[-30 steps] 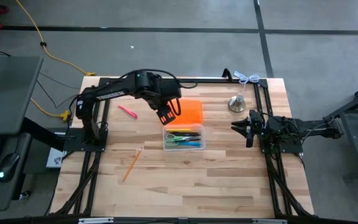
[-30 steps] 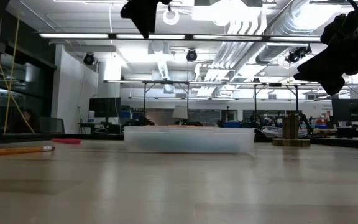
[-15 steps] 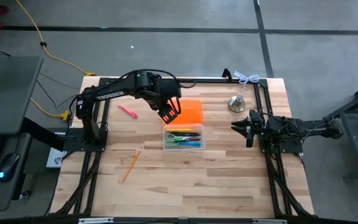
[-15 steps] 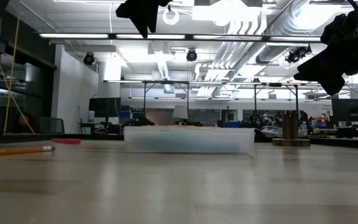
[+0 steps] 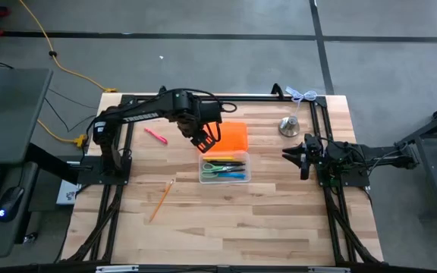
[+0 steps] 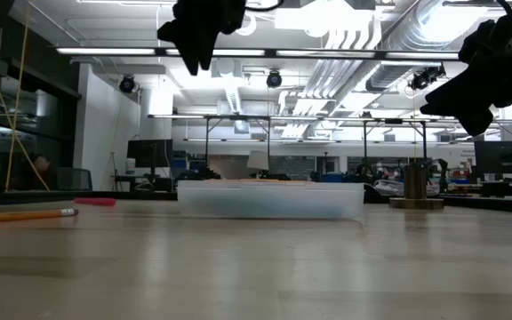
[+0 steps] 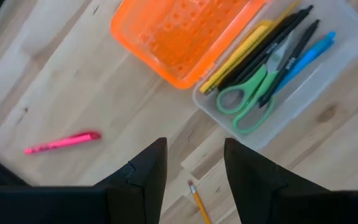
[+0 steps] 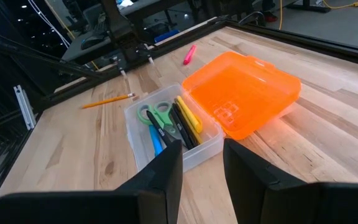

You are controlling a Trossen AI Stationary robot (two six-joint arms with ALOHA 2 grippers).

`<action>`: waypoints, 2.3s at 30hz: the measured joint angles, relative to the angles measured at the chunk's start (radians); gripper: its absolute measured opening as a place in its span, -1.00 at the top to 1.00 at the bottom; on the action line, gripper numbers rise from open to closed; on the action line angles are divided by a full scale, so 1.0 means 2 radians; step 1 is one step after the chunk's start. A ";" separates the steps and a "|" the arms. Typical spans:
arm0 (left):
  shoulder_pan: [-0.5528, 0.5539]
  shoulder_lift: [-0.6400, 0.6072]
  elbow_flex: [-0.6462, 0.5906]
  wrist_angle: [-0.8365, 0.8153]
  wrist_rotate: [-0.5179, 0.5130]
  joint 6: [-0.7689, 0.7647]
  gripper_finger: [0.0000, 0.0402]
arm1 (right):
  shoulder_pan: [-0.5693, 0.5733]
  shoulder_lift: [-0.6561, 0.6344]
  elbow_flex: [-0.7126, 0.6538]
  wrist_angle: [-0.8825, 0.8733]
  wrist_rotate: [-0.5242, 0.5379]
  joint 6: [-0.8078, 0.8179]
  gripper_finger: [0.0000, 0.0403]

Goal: Pick & place school supplies into a supply box
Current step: Put the pink pen into the orange supply box

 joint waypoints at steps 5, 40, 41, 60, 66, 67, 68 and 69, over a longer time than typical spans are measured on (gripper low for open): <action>0.005 0.000 -0.011 0.001 -0.006 -0.060 0.06 | 0.000 0.000 0.000 0.000 0.000 0.000 0.53; 0.059 -0.036 -0.262 0.045 -0.029 -0.306 0.06 | 0.000 0.000 0.000 0.000 0.000 0.000 0.53; 0.064 -0.039 -0.268 0.045 -0.032 -0.305 0.06 | 0.000 0.000 0.000 0.000 0.000 0.000 0.53; 0.174 -0.048 -0.323 0.108 -0.038 -0.211 0.06 | 0.000 0.000 0.000 0.000 0.000 0.000 0.53; 0.208 -0.048 -0.334 0.108 -0.026 -0.198 0.06 | 0.000 0.000 0.000 0.000 0.000 0.000 0.53; 0.212 -0.048 -0.337 0.108 -0.025 -0.198 0.06 | 0.000 0.000 0.000 0.000 0.000 0.000 0.53; 0.217 -0.048 -0.341 0.109 -0.022 -0.198 0.06 | 0.000 0.000 0.000 0.000 0.000 0.000 0.53; 0.221 -0.048 -0.345 0.110 -0.020 -0.198 0.06 | 0.000 0.000 0.000 0.000 0.000 0.000 0.53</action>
